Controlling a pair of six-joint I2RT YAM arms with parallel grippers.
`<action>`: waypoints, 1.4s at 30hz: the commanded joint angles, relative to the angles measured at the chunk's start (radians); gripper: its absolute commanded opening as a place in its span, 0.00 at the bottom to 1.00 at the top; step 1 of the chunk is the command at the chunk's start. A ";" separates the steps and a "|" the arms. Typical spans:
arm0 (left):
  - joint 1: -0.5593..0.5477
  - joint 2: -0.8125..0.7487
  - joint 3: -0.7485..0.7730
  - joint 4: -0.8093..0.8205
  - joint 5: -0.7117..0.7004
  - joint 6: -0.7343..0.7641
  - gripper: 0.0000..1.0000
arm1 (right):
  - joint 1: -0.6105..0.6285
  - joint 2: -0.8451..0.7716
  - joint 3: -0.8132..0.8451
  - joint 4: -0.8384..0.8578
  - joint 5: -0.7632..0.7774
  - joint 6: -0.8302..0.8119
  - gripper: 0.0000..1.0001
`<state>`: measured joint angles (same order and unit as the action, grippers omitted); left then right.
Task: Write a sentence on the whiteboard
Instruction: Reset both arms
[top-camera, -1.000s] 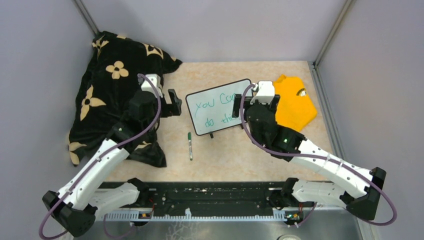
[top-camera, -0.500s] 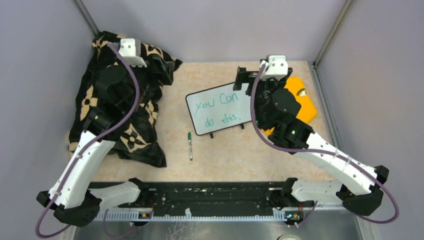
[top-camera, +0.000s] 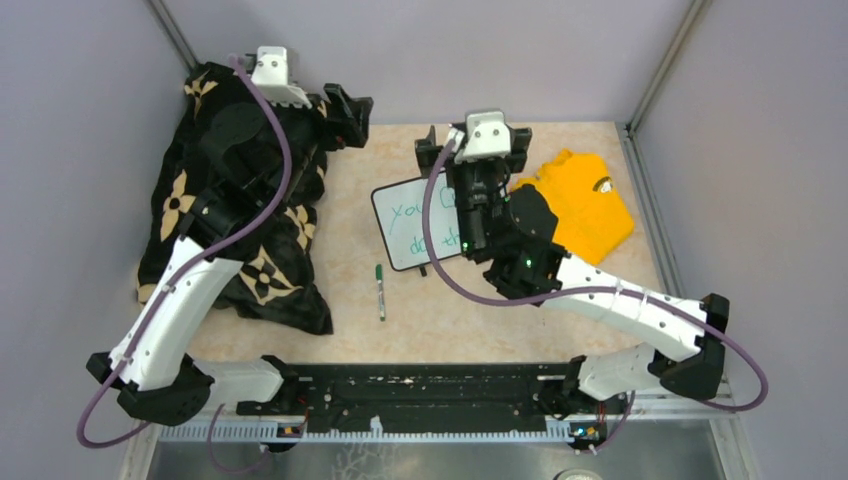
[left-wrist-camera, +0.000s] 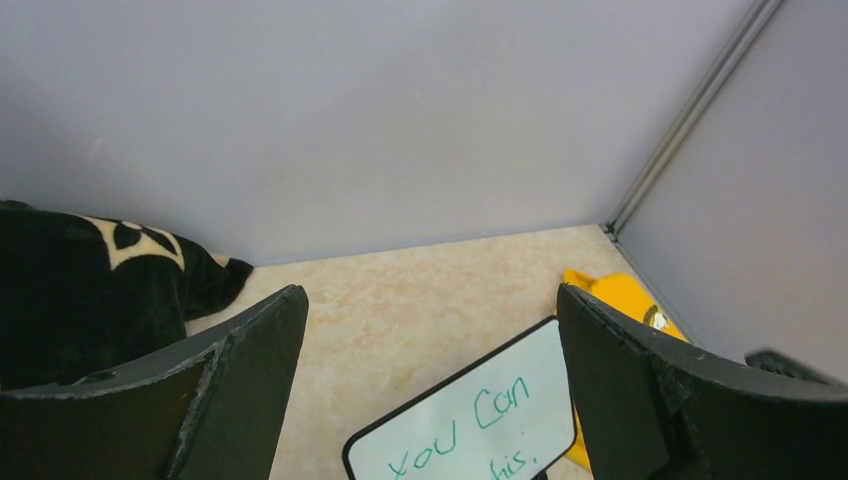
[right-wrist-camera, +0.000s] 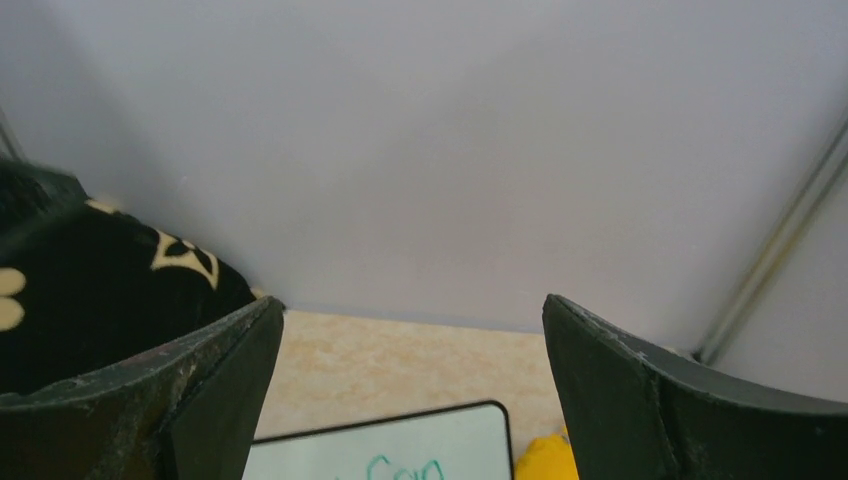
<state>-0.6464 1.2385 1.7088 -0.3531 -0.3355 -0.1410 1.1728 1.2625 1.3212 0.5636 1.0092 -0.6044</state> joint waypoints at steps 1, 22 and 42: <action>-0.043 0.033 0.021 0.004 -0.024 0.035 0.99 | -0.096 0.039 0.231 -0.469 -0.060 0.359 0.99; -0.053 -0.027 -0.272 0.023 -0.157 -0.033 0.99 | -0.600 -0.292 -0.021 -0.890 -0.440 0.957 0.99; -0.061 -0.157 -0.502 0.090 -0.169 0.021 0.99 | -0.601 -0.555 -0.246 -0.694 -0.591 0.744 0.99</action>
<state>-0.7010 1.1133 1.2385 -0.3191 -0.5011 -0.1642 0.5781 0.7074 1.0863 -0.1848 0.4595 0.1665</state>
